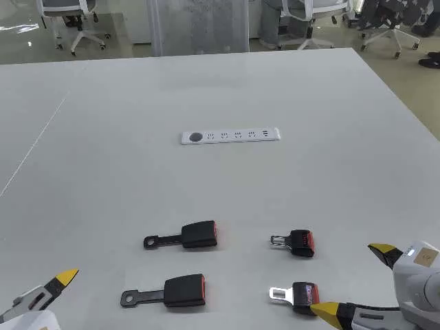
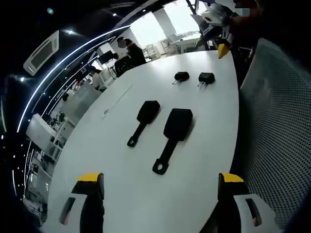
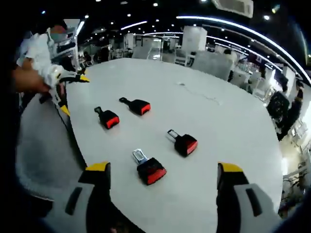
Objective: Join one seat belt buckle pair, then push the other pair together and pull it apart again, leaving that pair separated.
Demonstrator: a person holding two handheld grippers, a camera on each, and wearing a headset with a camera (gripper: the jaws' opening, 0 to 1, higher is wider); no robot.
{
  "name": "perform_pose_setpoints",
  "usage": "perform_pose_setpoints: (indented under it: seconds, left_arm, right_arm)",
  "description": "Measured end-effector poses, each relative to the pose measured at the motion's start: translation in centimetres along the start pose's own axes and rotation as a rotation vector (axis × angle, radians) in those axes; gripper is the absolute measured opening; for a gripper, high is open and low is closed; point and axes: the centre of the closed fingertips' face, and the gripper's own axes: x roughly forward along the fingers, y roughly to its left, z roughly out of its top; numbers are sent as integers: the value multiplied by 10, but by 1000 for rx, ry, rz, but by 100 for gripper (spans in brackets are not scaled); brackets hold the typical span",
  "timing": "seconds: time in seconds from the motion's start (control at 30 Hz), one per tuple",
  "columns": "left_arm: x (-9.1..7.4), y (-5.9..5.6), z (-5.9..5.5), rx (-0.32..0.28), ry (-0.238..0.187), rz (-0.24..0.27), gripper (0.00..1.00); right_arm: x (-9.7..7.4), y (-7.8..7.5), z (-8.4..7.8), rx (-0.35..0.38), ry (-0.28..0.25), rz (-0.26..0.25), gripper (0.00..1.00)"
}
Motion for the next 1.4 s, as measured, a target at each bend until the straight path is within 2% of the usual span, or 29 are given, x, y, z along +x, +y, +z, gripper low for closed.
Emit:
perform_pose_setpoints:
  seconds: [0.17,0.27,0.4,0.73,1.0,1.4]
  left_arm:
    - [0,-1,2,10,2,-2,100]
    - [1,-3,-1,14,14,-10,100]
    - [2,-4,-3,9,19,-17,99]
    - [3,-7,-6,7,31,-30,99]
    - [2,-5,-4,-13,22,-28,99]
    - [3,-6,-6,-17,27,-28,100]
  right_arm:
    - [-2,-1,1,1,0,0,87]
    - [-3,-3,0,-10,0,-3,87]
    - [-4,-8,-7,15,5,-9,86]
    - [-3,-9,-7,18,3,-14,87]
    - [-3,-3,-5,26,2,11,84]
    - [2,4,-7,-19,29,36,87]
